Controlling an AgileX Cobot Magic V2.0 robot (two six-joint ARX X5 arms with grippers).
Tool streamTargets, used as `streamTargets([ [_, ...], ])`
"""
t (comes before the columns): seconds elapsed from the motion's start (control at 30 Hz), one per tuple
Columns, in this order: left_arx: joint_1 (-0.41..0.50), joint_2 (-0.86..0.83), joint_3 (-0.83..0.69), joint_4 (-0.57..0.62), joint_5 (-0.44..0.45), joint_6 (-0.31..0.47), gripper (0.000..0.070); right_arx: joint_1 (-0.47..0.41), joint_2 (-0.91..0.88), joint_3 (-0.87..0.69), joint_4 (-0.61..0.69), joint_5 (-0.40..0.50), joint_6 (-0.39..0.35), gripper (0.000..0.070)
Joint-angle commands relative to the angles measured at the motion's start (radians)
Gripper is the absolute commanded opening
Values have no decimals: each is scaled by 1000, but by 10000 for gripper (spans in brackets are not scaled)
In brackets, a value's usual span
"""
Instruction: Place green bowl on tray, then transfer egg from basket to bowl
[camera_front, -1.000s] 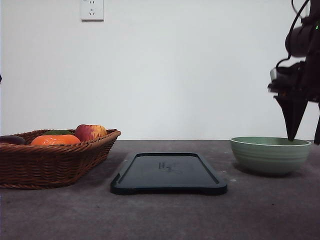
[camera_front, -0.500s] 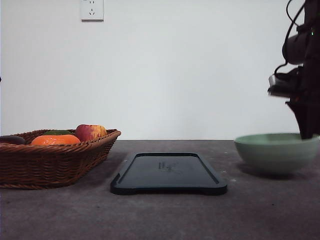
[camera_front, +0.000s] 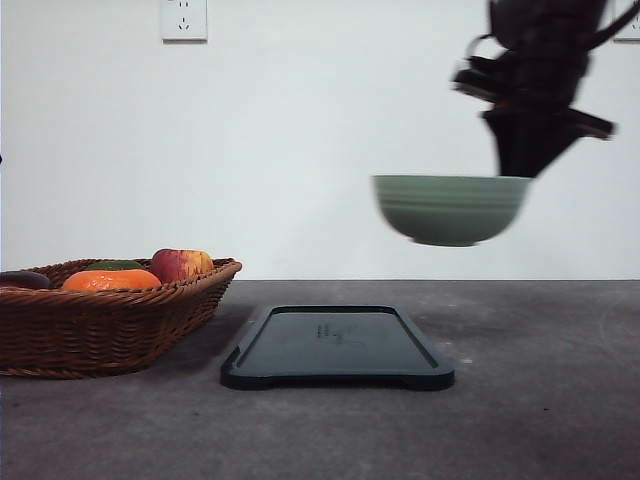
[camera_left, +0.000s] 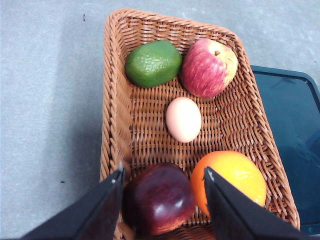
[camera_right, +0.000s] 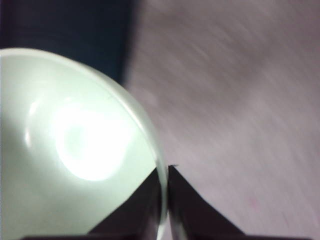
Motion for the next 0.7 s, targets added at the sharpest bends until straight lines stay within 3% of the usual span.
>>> streamTargets([
  [0.0, 0, 5, 18, 6, 4, 13, 311, 44, 27, 23, 52, 11, 29, 1],
  [0.3, 0, 5, 18, 6, 5, 13, 311, 189, 131, 23, 215, 10, 84, 2],
  [0.67, 0, 5, 18, 5, 4, 13, 311, 207, 238, 23, 227, 15, 102, 1],
])
